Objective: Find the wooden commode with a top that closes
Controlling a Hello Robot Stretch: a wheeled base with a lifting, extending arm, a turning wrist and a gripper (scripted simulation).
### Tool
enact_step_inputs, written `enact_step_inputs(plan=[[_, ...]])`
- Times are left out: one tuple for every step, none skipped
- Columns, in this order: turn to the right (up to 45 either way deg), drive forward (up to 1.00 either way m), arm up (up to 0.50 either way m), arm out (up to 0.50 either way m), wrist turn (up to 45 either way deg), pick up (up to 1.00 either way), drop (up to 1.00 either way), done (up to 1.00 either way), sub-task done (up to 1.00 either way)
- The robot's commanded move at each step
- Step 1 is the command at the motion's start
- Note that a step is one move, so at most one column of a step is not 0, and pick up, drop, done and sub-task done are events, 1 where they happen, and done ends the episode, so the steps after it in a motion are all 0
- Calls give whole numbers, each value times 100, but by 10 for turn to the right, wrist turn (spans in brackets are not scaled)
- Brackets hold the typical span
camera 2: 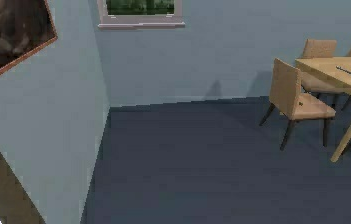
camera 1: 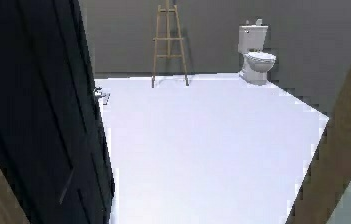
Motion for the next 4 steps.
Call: enact_step_inputs(plan=[[-30, 0, 0, 0, 0, 0, 0, 0, 0], [0, 100, 0, 0, 0, 0, 0, 0, 0], [0, 50, 0, 0, 0, 0, 0, 0, 0], [-180, 0, 0, 0, 0, 0, 0, 0, 0]])
